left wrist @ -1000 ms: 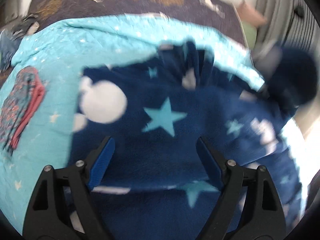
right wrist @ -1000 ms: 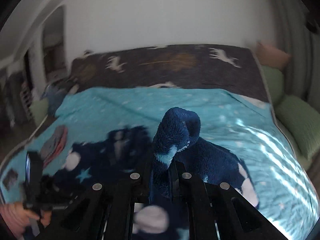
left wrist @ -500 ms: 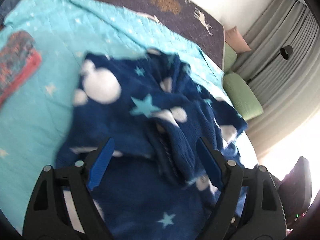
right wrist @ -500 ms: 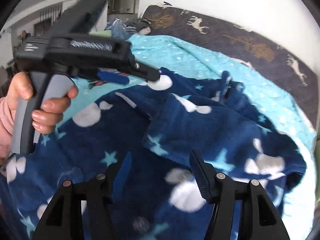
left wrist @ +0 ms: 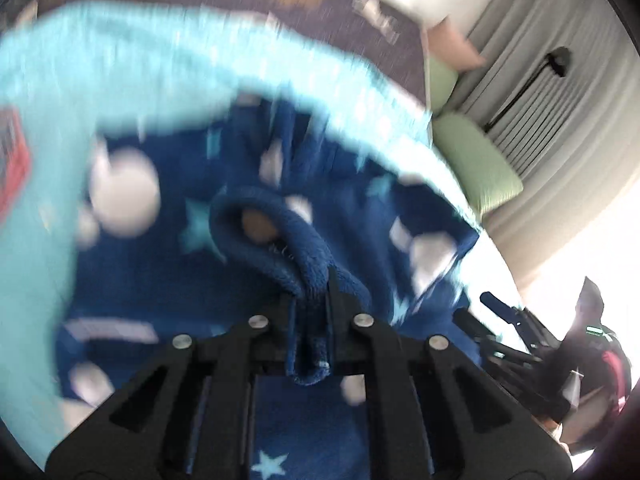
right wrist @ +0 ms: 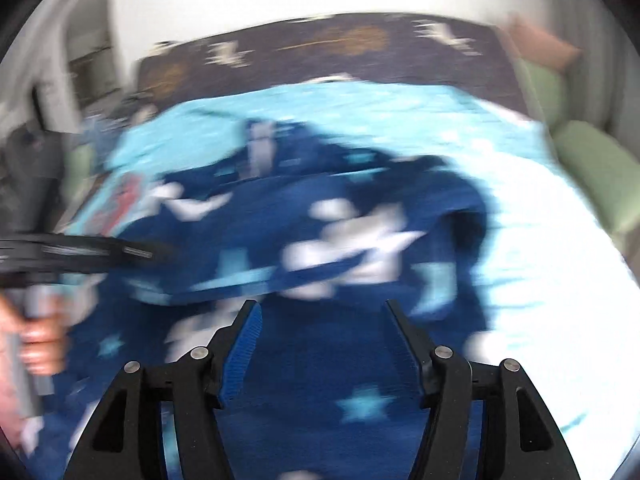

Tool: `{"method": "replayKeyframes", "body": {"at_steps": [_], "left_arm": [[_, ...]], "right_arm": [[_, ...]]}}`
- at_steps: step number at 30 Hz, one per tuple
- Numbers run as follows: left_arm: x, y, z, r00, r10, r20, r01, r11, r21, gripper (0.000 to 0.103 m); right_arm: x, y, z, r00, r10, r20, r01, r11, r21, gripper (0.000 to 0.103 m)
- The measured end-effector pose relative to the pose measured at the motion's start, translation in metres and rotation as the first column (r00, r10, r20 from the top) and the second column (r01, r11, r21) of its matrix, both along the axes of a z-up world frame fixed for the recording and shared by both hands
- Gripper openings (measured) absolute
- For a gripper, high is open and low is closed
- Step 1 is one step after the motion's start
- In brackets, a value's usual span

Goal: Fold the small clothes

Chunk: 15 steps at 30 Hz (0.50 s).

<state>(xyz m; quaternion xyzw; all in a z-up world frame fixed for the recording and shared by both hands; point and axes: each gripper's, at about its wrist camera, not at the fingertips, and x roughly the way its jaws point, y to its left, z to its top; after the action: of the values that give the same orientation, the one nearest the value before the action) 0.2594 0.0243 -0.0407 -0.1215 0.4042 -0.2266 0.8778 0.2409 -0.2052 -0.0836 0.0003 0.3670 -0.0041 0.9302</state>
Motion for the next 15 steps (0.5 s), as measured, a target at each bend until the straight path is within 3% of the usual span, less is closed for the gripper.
{"method": "replayKeyframes", "body": {"at_steps": [3, 6, 8, 11, 12, 15], "left_arm": [[0.004, 0.006, 0.038, 0.994, 0.022, 0.106, -0.027, 0.999, 0.043, 0.013], [0.012, 0.017, 0.054, 0.988, 0.048, 0.144, -0.058, 0.996, 0.068, 0.013], [0.017, 0.022, 0.056, 0.988, 0.052, 0.145, -0.062, 0.995, 0.072, 0.013], [0.021, 0.028, 0.048, 0.989, 0.067, 0.135, -0.079, 0.993, 0.089, 0.013], [0.023, 0.032, 0.043, 0.989, 0.076, 0.131, -0.089, 0.991, 0.102, 0.013], [0.031, 0.048, 0.019, 0.991, 0.105, 0.082, -0.115, 0.985, 0.128, 0.013]], "right_arm": [[0.026, -0.031, -0.01, 0.989, -0.14, -0.036, 0.138, 0.989, -0.057, 0.074], [0.051, -0.062, -0.018, 0.975, -0.196, -0.105, 0.202, 0.978, 0.057, 0.074], [0.064, -0.071, -0.019, 0.974, -0.184, -0.128, 0.2, 0.972, 0.125, 0.074], [0.078, -0.074, -0.021, 0.963, -0.237, -0.128, 0.245, 0.968, 0.056, 0.07], [0.078, -0.077, -0.021, 0.958, -0.253, -0.133, 0.262, 0.964, 0.054, 0.065], [0.07, -0.088, -0.019, 0.957, -0.251, -0.146, 0.266, 0.959, 0.096, 0.065]]}}
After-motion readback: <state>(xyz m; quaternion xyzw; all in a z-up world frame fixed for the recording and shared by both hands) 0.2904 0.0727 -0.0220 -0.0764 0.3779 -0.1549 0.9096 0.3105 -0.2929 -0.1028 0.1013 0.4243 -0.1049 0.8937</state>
